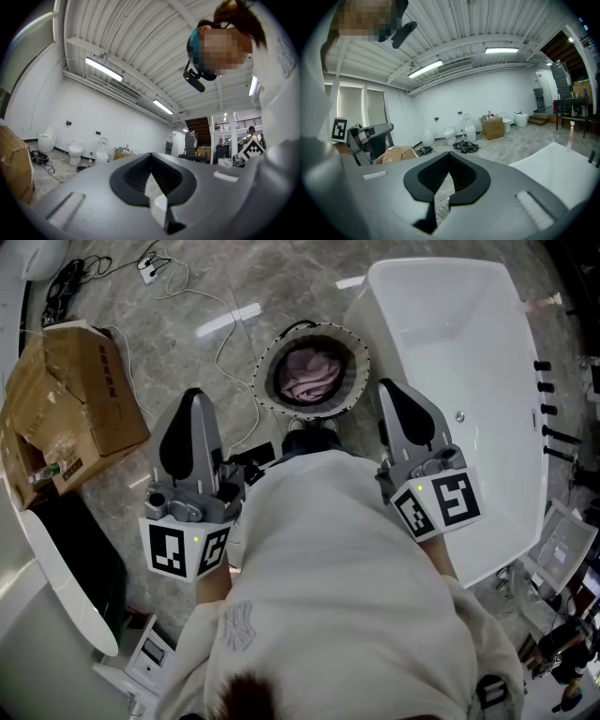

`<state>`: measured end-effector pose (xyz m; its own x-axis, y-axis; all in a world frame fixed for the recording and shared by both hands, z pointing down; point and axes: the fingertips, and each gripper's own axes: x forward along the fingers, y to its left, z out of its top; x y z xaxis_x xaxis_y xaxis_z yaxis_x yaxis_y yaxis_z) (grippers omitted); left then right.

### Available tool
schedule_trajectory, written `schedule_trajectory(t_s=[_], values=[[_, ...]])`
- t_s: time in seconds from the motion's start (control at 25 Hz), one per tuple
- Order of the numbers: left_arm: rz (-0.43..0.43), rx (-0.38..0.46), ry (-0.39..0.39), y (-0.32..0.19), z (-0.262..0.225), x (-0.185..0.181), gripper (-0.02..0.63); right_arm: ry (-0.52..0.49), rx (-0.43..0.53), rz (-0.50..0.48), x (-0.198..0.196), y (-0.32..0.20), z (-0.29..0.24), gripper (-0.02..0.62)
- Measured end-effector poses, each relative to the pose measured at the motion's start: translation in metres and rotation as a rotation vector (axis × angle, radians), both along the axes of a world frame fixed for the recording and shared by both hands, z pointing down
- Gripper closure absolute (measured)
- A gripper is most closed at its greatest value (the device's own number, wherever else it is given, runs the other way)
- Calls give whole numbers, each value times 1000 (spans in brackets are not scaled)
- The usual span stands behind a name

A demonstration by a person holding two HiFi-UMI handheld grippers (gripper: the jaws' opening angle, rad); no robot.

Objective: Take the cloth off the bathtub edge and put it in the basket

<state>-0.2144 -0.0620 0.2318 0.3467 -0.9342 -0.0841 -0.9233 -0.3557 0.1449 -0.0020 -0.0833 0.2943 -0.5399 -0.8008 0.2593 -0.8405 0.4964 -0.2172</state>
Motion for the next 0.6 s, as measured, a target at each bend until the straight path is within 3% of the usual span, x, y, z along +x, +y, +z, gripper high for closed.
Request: schedule_trajectory(t_s=[0.6], values=[[-1,4,-4,4,-2,4,592,-4,1,6,5,5,0,598]])
